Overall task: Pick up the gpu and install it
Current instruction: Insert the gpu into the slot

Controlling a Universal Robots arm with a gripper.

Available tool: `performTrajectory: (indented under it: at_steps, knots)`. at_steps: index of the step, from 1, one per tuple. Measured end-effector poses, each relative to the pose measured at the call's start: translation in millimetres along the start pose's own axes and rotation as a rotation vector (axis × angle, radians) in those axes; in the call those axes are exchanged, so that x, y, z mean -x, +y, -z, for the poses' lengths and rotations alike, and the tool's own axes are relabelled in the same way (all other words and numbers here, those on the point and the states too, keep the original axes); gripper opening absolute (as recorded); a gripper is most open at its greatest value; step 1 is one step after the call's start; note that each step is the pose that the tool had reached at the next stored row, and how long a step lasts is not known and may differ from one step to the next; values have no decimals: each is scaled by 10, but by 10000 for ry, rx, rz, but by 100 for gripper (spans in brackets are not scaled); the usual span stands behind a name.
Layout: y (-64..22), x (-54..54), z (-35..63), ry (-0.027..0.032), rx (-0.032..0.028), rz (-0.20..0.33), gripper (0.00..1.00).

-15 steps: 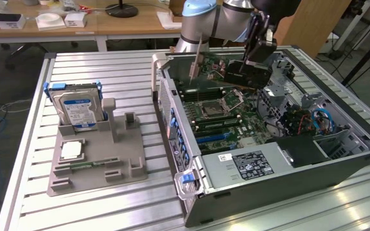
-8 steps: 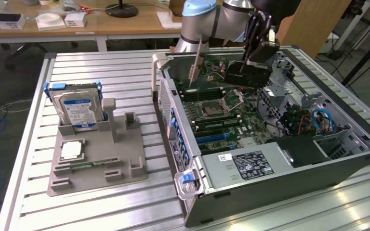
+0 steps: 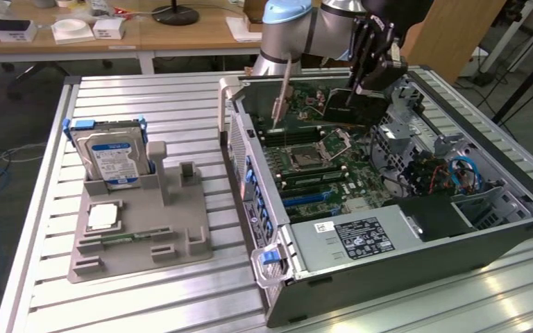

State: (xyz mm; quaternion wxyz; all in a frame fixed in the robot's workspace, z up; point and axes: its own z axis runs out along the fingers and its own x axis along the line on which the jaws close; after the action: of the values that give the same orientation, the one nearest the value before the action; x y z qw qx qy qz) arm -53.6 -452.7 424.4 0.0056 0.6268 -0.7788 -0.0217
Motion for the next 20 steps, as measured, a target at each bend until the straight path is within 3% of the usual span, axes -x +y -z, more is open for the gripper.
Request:
performTrajectory:
  at_steps: [20]
  knots:
    - [0,0,-1,98,45,2419,26]
